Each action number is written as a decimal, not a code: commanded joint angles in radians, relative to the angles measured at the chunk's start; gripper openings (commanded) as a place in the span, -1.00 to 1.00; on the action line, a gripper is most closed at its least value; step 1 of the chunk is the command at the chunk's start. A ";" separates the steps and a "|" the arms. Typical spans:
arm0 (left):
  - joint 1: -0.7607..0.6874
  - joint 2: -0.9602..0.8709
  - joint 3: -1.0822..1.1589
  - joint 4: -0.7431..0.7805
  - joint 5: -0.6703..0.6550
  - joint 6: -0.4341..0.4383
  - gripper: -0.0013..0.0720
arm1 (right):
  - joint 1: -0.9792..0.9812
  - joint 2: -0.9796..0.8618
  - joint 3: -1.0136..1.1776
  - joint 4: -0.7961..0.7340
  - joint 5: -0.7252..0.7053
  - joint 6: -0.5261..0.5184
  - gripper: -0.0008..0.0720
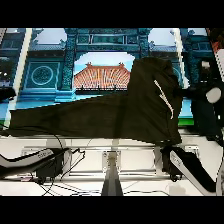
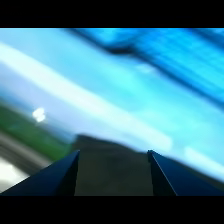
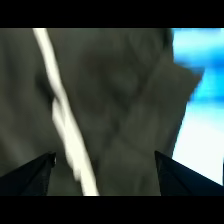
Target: Fold the clothes and pants, and hang the long-sleeved shirts on hangers.
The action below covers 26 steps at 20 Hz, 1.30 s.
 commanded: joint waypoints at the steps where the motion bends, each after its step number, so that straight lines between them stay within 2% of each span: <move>1: -0.106 0.000 0.006 -0.203 0.071 -0.014 0.40 | -0.016 -0.218 0.150 0.011 -0.183 0.092 0.92; 3: -0.166 0.000 0.006 -0.201 0.079 -0.013 0.40 | -0.051 -0.363 0.266 0.014 -0.179 0.118 0.86; 6: -0.233 -0.001 0.005 -0.202 0.079 -0.014 0.40 | -0.069 -0.559 0.412 0.016 -0.095 0.115 0.86; 8: -0.267 -0.001 0.005 -0.202 0.079 -0.014 0.40 | -0.066 -0.655 0.489 0.046 -0.092 0.112 0.86; 11: -0.306 -0.002 0.005 -0.202 0.079 -0.014 0.40 | -0.066 -0.753 0.594 0.164 -0.148 0.112 0.86; 15: -0.341 -0.013 0.005 -0.202 0.079 -0.014 0.40 | -0.047 -0.855 0.708 0.320 -0.130 0.072 0.86; 21: -0.372 -0.047 0.005 -0.205 0.079 -0.014 0.40 | 0.029 -0.961 0.763 0.325 -0.140 0.068 0.77; 23: -0.372 -0.047 0.005 -0.205 0.078 -0.014 0.40 | 0.039 -0.975 0.764 0.323 -0.188 0.069 0.59; 25: -0.372 -0.047 0.005 -0.206 0.078 -0.014 0.40 | 0.040 -0.980 0.764 0.325 -0.250 0.087 0.24; 26: -0.372 -0.047 0.005 -0.206 0.078 -0.014 0.40 | 0.040 -0.982 0.764 0.325 -0.270 0.090 -0.09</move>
